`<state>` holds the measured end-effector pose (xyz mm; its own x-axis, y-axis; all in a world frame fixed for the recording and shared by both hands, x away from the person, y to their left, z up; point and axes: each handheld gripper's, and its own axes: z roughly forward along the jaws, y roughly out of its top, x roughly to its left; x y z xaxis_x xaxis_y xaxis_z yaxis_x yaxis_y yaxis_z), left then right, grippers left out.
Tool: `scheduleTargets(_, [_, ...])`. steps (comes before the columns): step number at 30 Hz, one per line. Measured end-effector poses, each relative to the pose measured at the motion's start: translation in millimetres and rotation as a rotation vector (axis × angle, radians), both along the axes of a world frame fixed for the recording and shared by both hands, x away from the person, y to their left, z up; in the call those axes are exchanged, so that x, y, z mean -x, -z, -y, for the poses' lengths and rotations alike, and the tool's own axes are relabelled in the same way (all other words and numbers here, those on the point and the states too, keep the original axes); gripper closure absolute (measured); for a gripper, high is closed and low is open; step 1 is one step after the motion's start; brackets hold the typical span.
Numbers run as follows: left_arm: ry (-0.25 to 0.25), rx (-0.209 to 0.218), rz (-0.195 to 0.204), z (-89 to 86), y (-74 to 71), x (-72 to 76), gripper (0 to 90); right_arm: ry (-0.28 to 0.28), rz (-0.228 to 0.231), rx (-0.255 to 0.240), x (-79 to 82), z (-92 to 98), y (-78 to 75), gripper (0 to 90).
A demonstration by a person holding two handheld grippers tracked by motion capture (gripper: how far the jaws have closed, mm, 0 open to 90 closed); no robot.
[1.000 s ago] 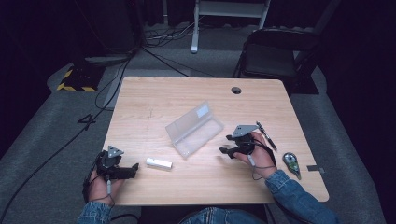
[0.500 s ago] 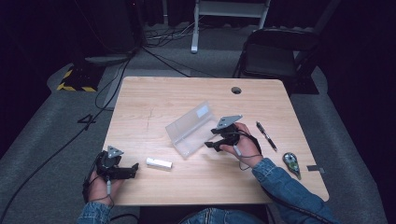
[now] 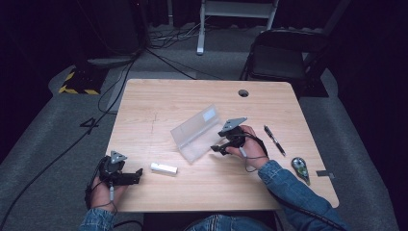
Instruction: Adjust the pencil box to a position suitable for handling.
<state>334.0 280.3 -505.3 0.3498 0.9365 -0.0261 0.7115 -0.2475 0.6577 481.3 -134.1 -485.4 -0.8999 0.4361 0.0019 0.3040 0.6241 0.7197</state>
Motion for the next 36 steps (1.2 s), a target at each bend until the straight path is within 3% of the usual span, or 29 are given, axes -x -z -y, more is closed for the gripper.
scheduleTargets(10, [0.000, -0.001, -0.005, 0.2, -0.3, -1.4, 1.1, -0.024, -0.018, 0.022, 20.1, 7.8, -1.4, 26.8])
scheduleTargets(17, [-0.001, 0.000, -0.004, 0.2, -0.4, -2.0, 1.1, -0.074, -0.010, 0.083, 30.6, 15.4, -2.6, 46.8])
scheduleTargets(18, [-0.002, 0.000, -0.005, 0.3, -0.4, -1.9, 1.1, -0.093, -0.005, 0.096, 33.3, 17.4, -1.3, 55.8])
scheduleTargets(19, [-0.002, 0.000, -0.004, 0.3, -0.3, -1.9, 1.1, -0.093, -0.005, 0.096, 33.3, 17.4, -1.3, 55.8])
scheduleTargets(20, [-0.002, -0.001, -0.004, 0.2, -0.4, -2.0, 1.1, -0.116, -0.010, 0.116, 36.5, 19.5, 0.4, 65.1])
scheduleTargets(22, [-0.002, 0.000, -0.005, 0.3, -0.4, -2.0, 1.1, -0.128, -0.001, 0.110, 38.2, 20.4, 0.9, 69.1])
scheduleTargets(26, [-0.004, 0.001, -0.005, 0.4, -0.4, -2.2, 1.1, -0.155, 0.003, 0.131, 42.9, 23.7, -1.2, 85.8])
scheduleTargets(33, [-0.002, -0.004, -0.005, 0.1, -0.6, -3.7, 1.1, -0.181, 0.000, 0.143, 53.2, 29.4, -2.0, 89.0])
scheduleTargets(36, [-0.003, -0.003, -0.009, 0.2, -0.7, -4.4, 1.1, -0.193, -0.008, 0.144, 65.8, 34.6, -2.3, 89.1])
